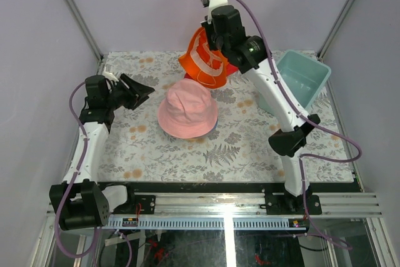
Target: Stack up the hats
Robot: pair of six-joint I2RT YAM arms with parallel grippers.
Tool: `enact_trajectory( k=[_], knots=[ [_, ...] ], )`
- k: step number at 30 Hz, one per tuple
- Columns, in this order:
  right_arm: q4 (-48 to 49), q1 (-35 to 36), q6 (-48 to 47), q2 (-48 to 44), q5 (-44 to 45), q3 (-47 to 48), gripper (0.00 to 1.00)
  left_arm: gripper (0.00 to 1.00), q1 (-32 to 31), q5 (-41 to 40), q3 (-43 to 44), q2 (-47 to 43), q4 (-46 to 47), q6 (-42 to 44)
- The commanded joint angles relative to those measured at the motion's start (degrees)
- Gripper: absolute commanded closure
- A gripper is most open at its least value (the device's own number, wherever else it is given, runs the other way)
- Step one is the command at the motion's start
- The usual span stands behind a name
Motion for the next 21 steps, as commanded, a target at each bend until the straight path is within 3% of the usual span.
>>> enact_trajectory(
  k=[1,8,13,21],
  knots=[
    [4.0,1.9,-3.4,3.6,4.0,0.9,1.0,0.52,0.4,4.0,-2.9,-0.8,5.6,-2.8],
    [4.9,3.6,-3.8,4.9,4.1,1.2,1.0,0.51,0.3,5.1,-6.9,-2.4,7.0,-3.7],
    [3.5,7.7,-4.8,1.3,5.6,-4.6,1.0,0.51,-0.4,6.4,-9.1,-1.3,11.5,-6.1],
    [2.1,15.2,-7.2,-3.7,11.9,-11.3,1.0,0.51,-6.3,5.6,-10.7,-0.4,15.6,-9.4]
  ],
)
